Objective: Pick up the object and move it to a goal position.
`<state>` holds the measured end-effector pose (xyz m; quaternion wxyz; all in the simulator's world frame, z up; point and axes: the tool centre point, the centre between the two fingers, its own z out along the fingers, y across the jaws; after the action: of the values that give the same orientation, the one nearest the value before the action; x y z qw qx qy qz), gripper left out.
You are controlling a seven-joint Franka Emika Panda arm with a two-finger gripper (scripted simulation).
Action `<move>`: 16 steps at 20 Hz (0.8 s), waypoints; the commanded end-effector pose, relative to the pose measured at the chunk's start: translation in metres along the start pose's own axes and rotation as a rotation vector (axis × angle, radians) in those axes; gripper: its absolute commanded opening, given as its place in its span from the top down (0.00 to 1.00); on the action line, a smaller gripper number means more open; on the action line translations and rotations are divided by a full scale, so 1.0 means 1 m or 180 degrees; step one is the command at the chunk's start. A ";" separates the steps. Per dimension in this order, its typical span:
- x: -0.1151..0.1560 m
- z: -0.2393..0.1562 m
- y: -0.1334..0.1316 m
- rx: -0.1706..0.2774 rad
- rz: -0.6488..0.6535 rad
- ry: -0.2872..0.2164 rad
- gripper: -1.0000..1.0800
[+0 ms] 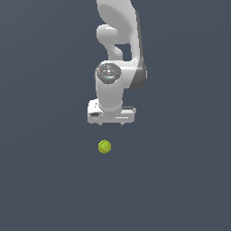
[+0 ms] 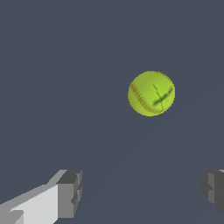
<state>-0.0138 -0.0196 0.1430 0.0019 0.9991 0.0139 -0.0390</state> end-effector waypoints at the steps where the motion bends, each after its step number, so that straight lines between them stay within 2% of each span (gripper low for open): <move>1: 0.000 0.000 0.000 0.0000 0.0000 0.0000 0.04; 10: 0.013 -0.021 -0.034 0.0020 -0.0140 0.0167 0.04; 16: 0.013 -0.020 -0.032 0.0020 -0.0123 0.0162 0.04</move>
<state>-0.0008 0.0135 0.1617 -0.0024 0.9993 0.0344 -0.0136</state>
